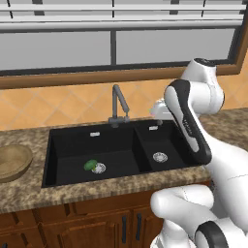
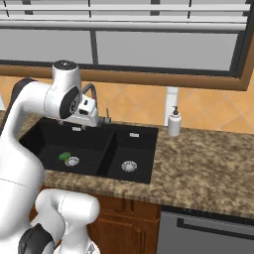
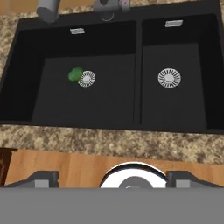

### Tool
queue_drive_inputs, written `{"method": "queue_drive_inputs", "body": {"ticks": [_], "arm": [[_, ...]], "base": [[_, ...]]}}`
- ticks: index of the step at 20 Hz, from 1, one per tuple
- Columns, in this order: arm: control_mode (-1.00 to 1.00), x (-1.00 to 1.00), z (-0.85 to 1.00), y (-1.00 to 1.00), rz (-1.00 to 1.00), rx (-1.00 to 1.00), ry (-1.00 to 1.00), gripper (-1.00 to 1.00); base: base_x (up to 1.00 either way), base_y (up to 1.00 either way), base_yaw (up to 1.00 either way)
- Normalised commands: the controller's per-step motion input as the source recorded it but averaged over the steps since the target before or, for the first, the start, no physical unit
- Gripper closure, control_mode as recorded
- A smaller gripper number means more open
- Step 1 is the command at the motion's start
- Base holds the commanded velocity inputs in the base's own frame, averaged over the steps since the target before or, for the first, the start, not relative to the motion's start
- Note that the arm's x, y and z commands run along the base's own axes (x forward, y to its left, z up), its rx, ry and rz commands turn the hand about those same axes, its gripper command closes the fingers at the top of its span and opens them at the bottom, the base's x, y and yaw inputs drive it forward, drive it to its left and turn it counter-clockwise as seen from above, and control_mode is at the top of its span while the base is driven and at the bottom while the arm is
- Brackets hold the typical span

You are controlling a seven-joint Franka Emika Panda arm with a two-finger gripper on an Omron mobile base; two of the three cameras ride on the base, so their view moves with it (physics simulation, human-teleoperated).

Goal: Pick the broccoli from the sink and place it in the bowl. Then pick the bowl and place it in the microwave. Then close the microwave door and press the start button.

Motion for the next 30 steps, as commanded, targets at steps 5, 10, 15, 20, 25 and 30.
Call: {"method": "queue_drive_inputs", "body": {"ticks": [5, 10, 15, 20, 25, 30], "arm": [[-1.0, -0.18, -0.61, 0.79, -0.05, 0.11, 0.0, -1.0], [-1.0, 0.05, -0.66, 0.62, -0.03, 0.03, 0.06, -1.0], [-1.0, 0.17, -0.76, 0.29, 0.0, 0.15, 0.04, -1.0], [-1.0, 0.54, -0.57, 0.36, 0.0, 0.11, -0.01, -1.0], [-1.0, 0.68, -0.19, 0.6, 0.0, 0.0, 0.14, -1.0], [-1.0, 0.63, -0.04, 0.61, 0.0, -0.06, 0.19, -1.0]], "base": [[0.0, 0.0, 0.0], [0.0, 0.0, 0.0], [0.0, 0.0, 0.0], [0.0, 0.0, 0.0], [0.0, 0.0, 0.0], [0.0, 0.0, 0.0]]}}
